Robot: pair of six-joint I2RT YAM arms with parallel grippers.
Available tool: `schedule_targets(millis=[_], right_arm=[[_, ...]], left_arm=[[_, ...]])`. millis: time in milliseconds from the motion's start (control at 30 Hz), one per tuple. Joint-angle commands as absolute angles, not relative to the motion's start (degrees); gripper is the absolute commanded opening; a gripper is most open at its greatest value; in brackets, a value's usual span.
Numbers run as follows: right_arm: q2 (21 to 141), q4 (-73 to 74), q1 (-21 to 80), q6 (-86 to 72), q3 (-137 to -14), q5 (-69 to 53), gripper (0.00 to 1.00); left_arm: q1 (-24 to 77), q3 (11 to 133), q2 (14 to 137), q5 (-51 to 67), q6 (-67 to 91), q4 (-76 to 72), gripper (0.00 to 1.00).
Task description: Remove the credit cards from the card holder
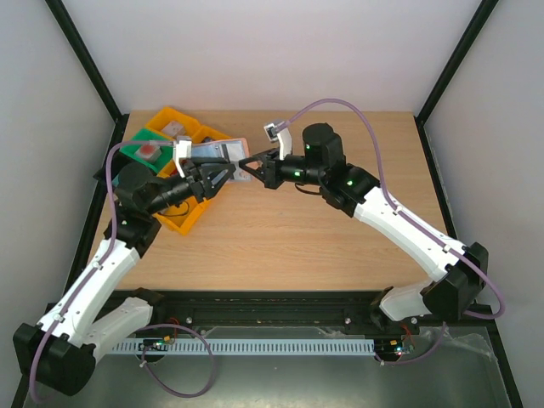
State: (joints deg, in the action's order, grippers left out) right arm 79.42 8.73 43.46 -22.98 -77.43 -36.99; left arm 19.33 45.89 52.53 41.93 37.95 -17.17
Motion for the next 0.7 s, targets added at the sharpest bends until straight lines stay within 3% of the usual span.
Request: schedule_targets(millis=[0, 667], right_arm=[[76.4, 1.0, 44.0, -23.4, -77.1, -45.3, 0.02], [73.7, -4.5, 43.4, -25.4, -75.0, -50.5, 0.02]], left_arm=[[19.1, 45.1, 52.2, 39.7, 40.5, -18.5, 0.57], [18.0, 44.1, 51.1, 37.6, 38.7, -15.2, 0.57]])
